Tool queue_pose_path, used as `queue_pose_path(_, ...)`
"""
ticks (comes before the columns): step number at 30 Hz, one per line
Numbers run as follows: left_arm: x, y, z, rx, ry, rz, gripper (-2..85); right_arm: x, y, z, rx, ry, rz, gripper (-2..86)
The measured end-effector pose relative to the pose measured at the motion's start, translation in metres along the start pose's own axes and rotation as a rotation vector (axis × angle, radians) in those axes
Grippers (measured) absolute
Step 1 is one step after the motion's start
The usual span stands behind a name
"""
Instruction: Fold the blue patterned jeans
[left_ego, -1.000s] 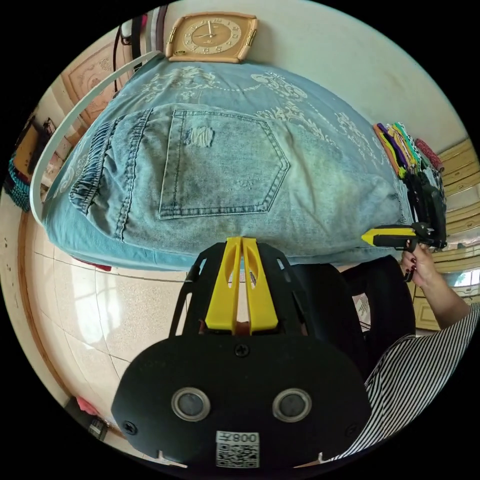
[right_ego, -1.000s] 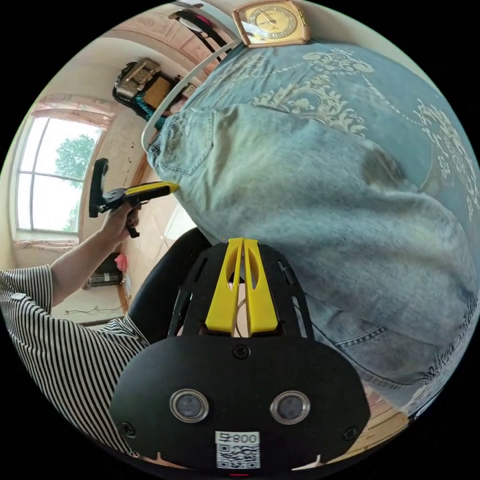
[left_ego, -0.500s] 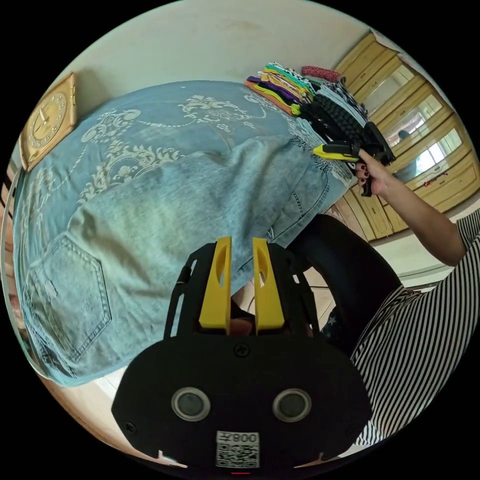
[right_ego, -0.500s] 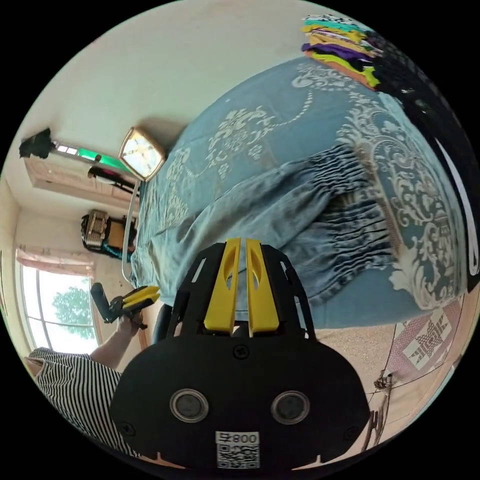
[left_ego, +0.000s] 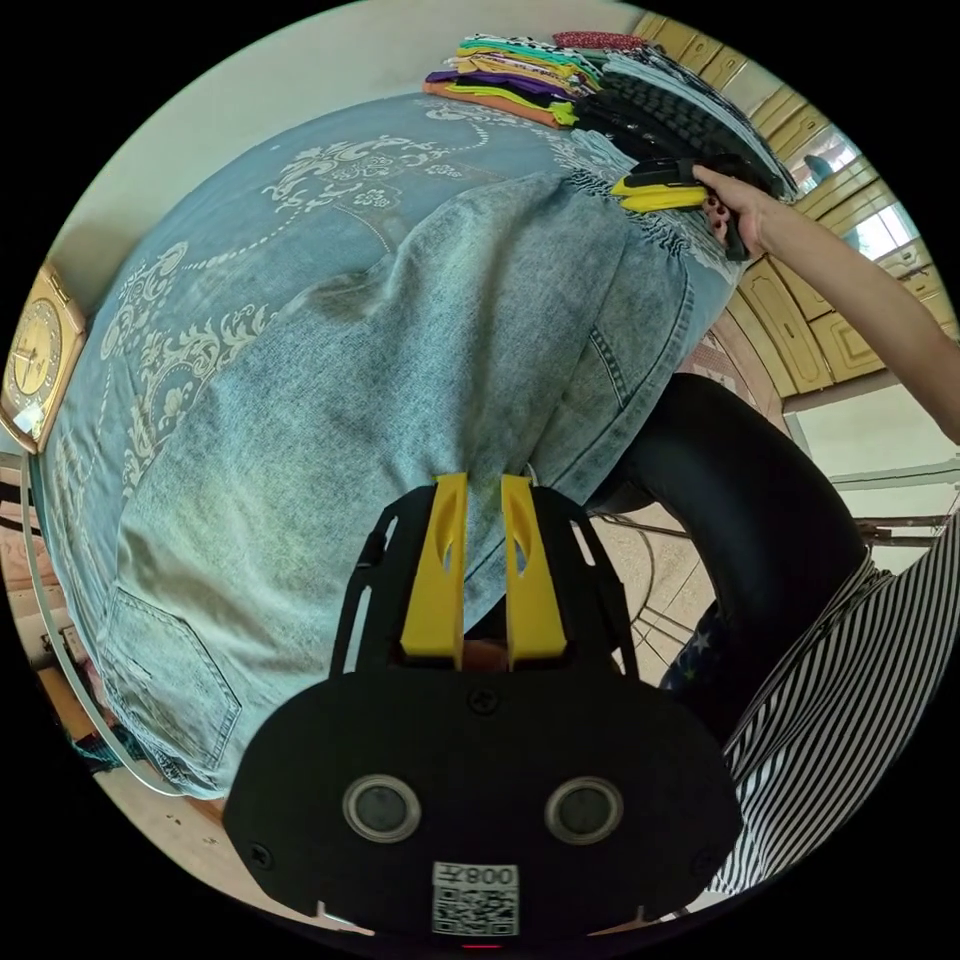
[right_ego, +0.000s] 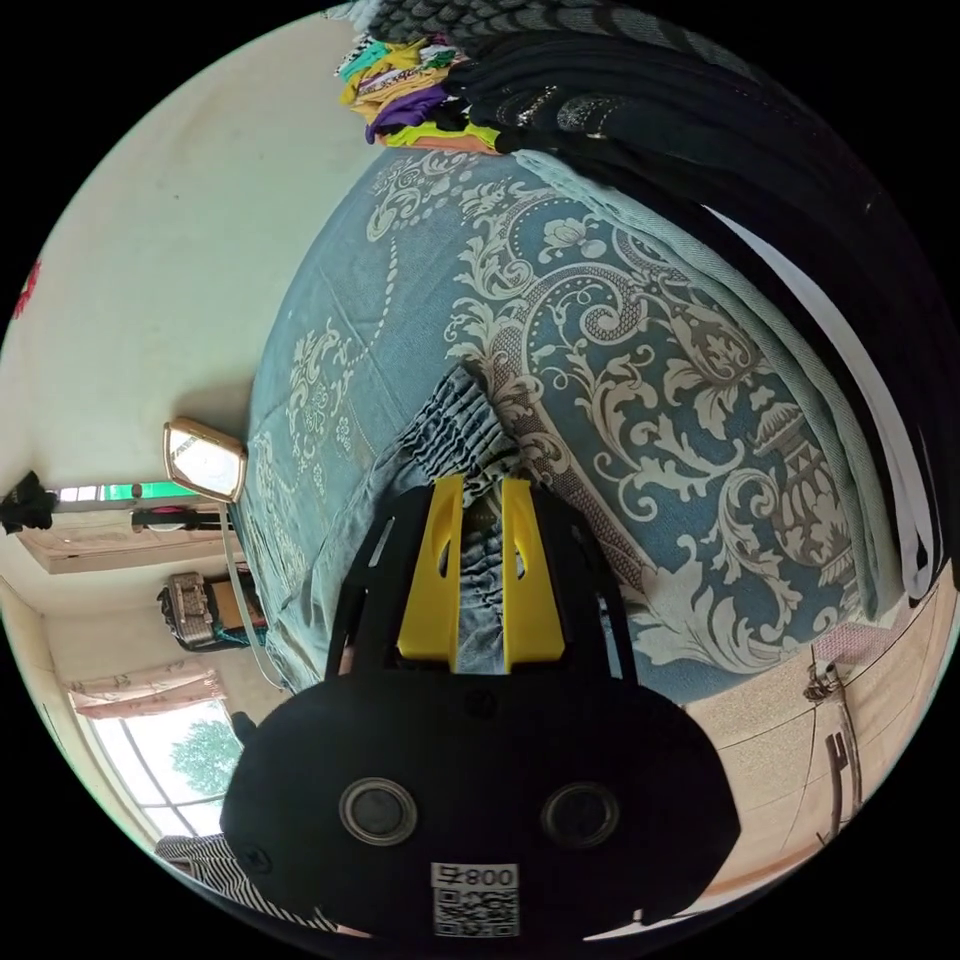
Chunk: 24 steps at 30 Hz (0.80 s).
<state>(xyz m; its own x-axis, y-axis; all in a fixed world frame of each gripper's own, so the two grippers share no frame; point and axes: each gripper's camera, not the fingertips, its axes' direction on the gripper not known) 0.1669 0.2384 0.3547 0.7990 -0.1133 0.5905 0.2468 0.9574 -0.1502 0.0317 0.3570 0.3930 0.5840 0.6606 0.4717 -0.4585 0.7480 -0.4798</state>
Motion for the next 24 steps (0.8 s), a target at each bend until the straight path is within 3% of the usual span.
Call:
queue_pose_path(11,0.011,-0.054,0.006,0.020,0.011,-0.044,2.0,0.053,-0.023,-0.043,-0.037,-0.107,0.022,1.5)
queue_pose_path(24,0.022,-0.091,-0.038,0.167,0.005,-0.072,1.7,0.044,-0.018,-0.148,0.085,-0.329,-0.245,0.6)
